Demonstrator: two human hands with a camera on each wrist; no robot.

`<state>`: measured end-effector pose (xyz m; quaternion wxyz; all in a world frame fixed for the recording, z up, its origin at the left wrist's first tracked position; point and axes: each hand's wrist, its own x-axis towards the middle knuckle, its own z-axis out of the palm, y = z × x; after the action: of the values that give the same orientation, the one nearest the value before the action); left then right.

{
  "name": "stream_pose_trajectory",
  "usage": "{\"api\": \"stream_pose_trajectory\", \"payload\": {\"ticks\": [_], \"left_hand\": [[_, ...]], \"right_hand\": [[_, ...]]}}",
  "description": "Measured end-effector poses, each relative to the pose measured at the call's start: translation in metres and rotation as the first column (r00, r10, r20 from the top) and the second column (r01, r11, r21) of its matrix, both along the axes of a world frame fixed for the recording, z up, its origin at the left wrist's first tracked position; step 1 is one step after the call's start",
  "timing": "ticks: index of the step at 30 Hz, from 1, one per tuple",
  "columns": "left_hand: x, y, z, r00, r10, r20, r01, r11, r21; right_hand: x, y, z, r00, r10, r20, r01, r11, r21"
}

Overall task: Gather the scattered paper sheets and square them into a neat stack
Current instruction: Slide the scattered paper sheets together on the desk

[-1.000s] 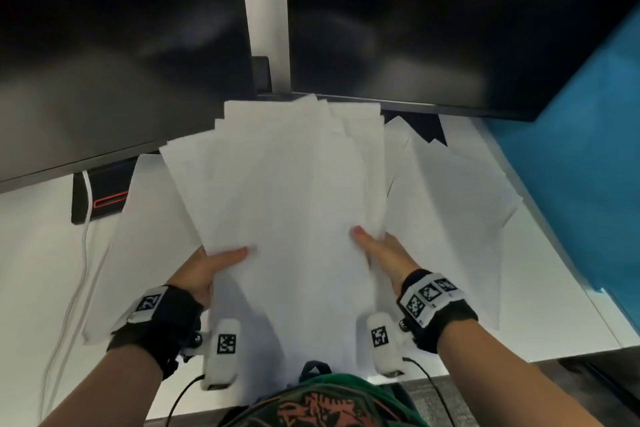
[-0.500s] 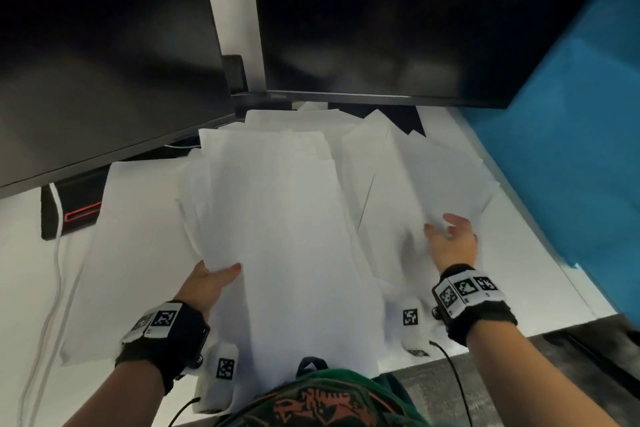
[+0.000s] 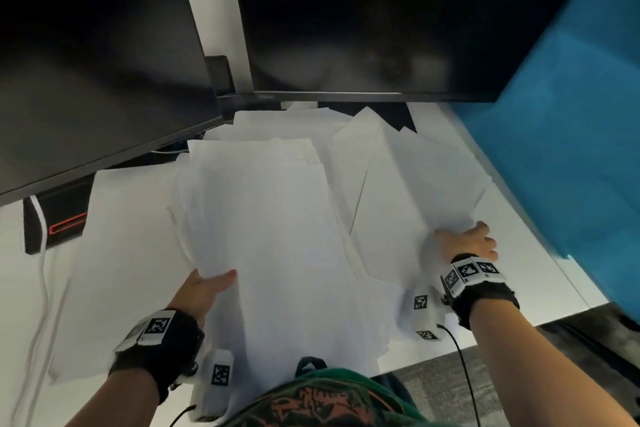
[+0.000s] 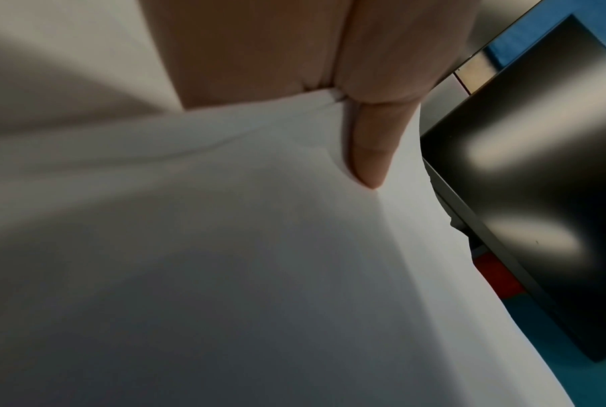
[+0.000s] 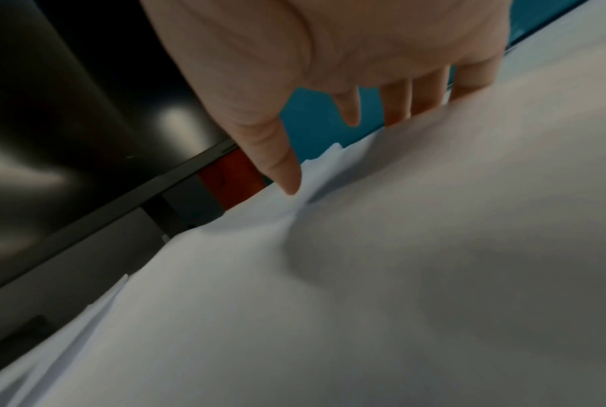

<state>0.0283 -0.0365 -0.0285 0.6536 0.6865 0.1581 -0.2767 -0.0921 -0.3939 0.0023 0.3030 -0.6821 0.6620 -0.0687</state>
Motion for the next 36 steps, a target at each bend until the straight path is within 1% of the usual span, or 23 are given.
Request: {"api": "stream_pose_trajectory", "payload": {"ticks": [2, 4, 7, 9, 13, 15, 19, 22, 24, 27, 31, 33, 36], "left_hand": [[0.0, -0.001, 0.002, 1.0, -0.004, 0.001, 0.004, 1.0, -0.007], [0.0, -0.002, 0.003, 1.0, 0.0, 0.0, 0.0, 1.0, -0.009], [0.0, -0.001, 0.004, 1.0, 0.01, -0.015, -0.01, 1.0, 0.0], [0.0, -0.001, 0.004, 1.0, 0.011, -0.02, -0.011, 1.0, 0.006], [0.001, -0.001, 0.003, 1.0, 0.011, -0.014, -0.011, 1.0, -0.013], [0.003, 0.001, 0.001, 1.0, -0.002, -0.029, 0.001, 1.0, -0.015], [0.003, 0.001, 0.002, 1.0, 0.001, -0.02, -0.002, 1.0, -0.018], [0.004, 0.001, 0.0, 1.0, 0.011, -0.01, -0.011, 1.0, -0.023], [0.004, 0.001, -0.001, 1.0, 0.015, -0.012, -0.015, 0.999, -0.031], [0.002, 0.002, 0.0, 1.0, 0.018, -0.005, -0.018, 0.999, -0.034], [0.003, 0.002, 0.001, 1.0, 0.004, -0.015, -0.005, 0.999, -0.034], [0.003, 0.003, 0.001, 0.999, -0.004, -0.033, 0.003, 0.999, -0.039], [0.003, 0.003, 0.001, 0.999, -0.008, -0.045, 0.007, 1.0, -0.03]], "right_hand": [[0.0, -0.007, -0.002, 0.994, 0.071, 0.078, -0.076, 0.995, 0.057], [0.001, -0.008, -0.004, 0.984, 0.121, 0.128, -0.128, 0.991, 0.049], [0.004, -0.005, -0.004, 0.978, 0.062, 0.199, -0.073, 0.996, 0.053], [0.003, -0.004, -0.003, 0.981, 0.026, 0.191, -0.041, 0.996, 0.077], [0.007, -0.003, 0.0, 0.98, 0.068, 0.185, -0.085, 0.992, 0.089], [0.012, -0.001, 0.001, 0.978, 0.061, 0.197, -0.087, 0.988, 0.127], [0.025, 0.01, 0.003, 0.952, 0.124, 0.281, -0.194, 0.952, 0.238], [0.033, 0.022, 0.0, 0.941, 0.225, 0.254, -0.293, 0.915, 0.276], [0.036, 0.028, 0.001, 0.939, 0.241, 0.244, -0.302, 0.919, 0.255], [0.032, 0.026, 0.006, 0.943, 0.217, 0.252, -0.273, 0.938, 0.214], [0.021, 0.025, 0.006, 0.93, 0.263, 0.257, -0.341, 0.88, 0.332], [0.017, 0.025, 0.005, 0.925, 0.273, 0.265, -0.35, 0.884, 0.31], [0.012, 0.023, 0.008, 0.915, 0.26, 0.308, -0.334, 0.916, 0.222]]}}
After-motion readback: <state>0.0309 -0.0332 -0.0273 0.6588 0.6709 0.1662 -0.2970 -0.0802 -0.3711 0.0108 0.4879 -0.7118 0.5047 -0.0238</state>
